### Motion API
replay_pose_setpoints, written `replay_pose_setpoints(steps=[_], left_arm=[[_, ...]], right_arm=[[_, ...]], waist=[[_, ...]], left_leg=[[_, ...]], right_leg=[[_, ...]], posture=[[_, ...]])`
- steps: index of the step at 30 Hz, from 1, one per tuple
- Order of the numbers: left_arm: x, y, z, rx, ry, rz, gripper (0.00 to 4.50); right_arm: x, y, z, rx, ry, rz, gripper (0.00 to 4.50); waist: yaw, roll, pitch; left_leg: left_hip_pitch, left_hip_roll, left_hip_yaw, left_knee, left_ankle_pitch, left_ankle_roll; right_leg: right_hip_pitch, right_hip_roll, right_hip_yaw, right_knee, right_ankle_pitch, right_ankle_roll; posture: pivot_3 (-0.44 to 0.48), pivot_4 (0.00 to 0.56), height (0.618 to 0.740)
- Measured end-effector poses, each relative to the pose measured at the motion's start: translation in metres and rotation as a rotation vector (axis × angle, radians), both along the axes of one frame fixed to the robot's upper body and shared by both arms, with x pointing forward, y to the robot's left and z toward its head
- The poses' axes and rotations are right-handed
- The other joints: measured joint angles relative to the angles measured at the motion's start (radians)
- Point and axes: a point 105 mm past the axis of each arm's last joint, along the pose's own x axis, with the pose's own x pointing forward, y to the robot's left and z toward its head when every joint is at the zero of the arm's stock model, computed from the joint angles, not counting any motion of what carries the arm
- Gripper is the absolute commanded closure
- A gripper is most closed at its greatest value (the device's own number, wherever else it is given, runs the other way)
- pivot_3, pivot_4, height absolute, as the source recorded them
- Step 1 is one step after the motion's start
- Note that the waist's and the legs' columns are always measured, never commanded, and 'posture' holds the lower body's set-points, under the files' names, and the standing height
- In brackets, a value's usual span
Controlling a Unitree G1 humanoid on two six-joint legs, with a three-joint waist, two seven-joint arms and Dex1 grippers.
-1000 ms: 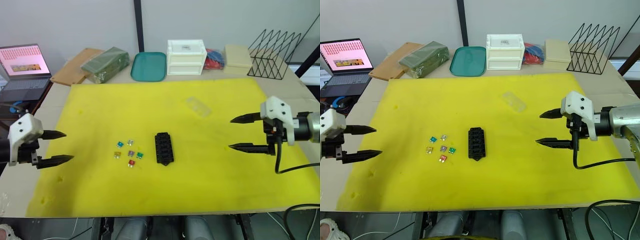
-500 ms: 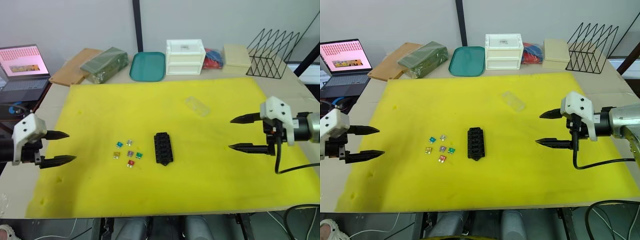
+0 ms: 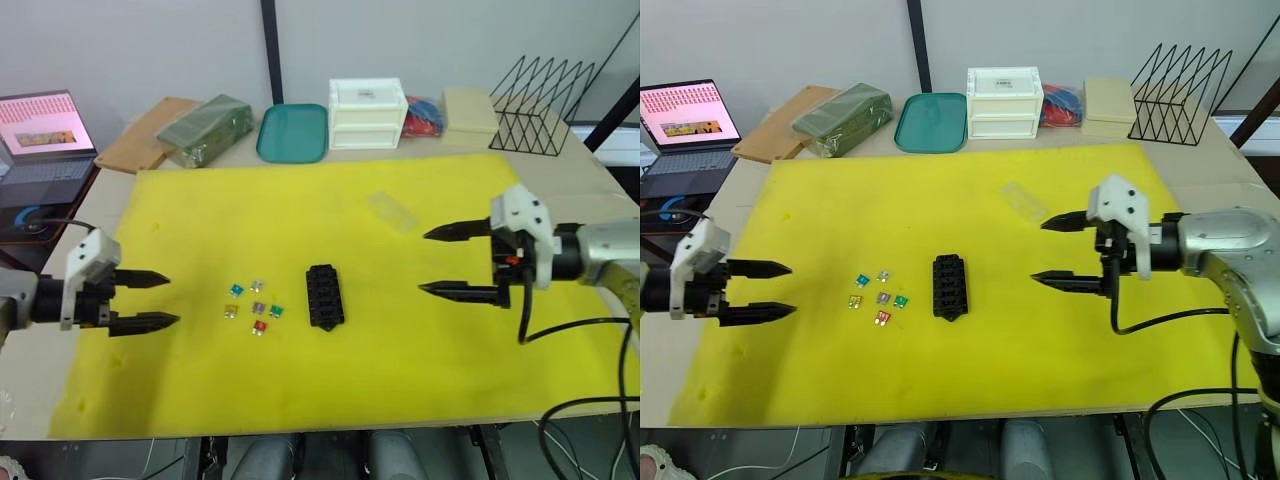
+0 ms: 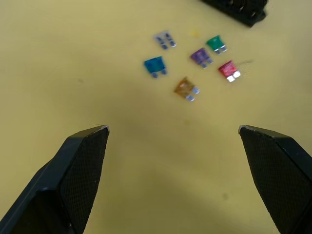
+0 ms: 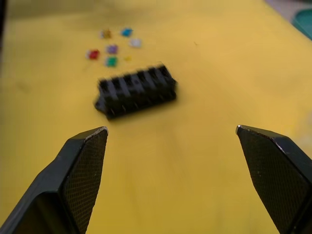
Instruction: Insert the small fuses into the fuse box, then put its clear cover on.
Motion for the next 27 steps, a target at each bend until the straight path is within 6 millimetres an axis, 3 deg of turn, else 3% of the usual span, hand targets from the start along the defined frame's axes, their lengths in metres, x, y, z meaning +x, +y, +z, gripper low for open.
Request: replay_pose_setpoints(steps=[4,7,10,17,27], left_arm=[[0.004,-0.006,-0.003,-0.135,0.155,0.044,0.0],[0.004,-0.007,-0.007,-0.218,0.266,0.082,0.63],[0.003,-0.006,-0.019,-0.302,0.391,0.138,1.63],[0.011,-0.012,-0.033,-0.362,0.51,0.189,1.63],[0.015,-0.035,-0.041,-0.398,0.555,0.16,1.63]], right_arm=[[-0.007,0.026,-0.004,0.019,0.007,0.093,0.04],[-0.008,0.043,-0.006,0.035,0.008,0.145,0.0],[-0.01,0.059,-0.006,0.047,0.0,0.199,0.0],[-0.011,0.074,-0.006,0.034,-0.016,0.252,0.0],[-0.009,0.075,-0.008,0.027,-0.029,0.24,0.0]], waist=[[-0.002,-0.001,0.0],[-0.004,-0.001,0.0],[-0.007,-0.001,0.0],[-0.001,-0.003,-0.002],[-0.002,-0.003,-0.002]], left_leg=[[0.0,0.0,0.0,0.001,0.0,0.0],[0.0,0.0,0.001,0.001,0.0,0.0],[0.0,0.0,0.001,0.001,0.0,0.0],[-0.001,0.0,0.001,0.002,0.0,0.0],[-0.001,0.0,0.003,0.003,0.0,0.0]], right_leg=[[0.0,0.0,0.0,0.001,0.0,0.0],[-0.002,0.0,0.001,0.002,0.0,0.0],[-0.003,0.001,0.002,0.004,0.0,0.0],[-0.003,0.001,0.003,0.005,0.0,0.0],[-0.004,0.0,0.004,0.006,0.0,0.0]], posture=[[0.0,0.15,0.74],[0.0,0.15,0.74],[0.0,0.15,0.74],[0.0,0.15,0.74],[0.0,0.15,0.74]])
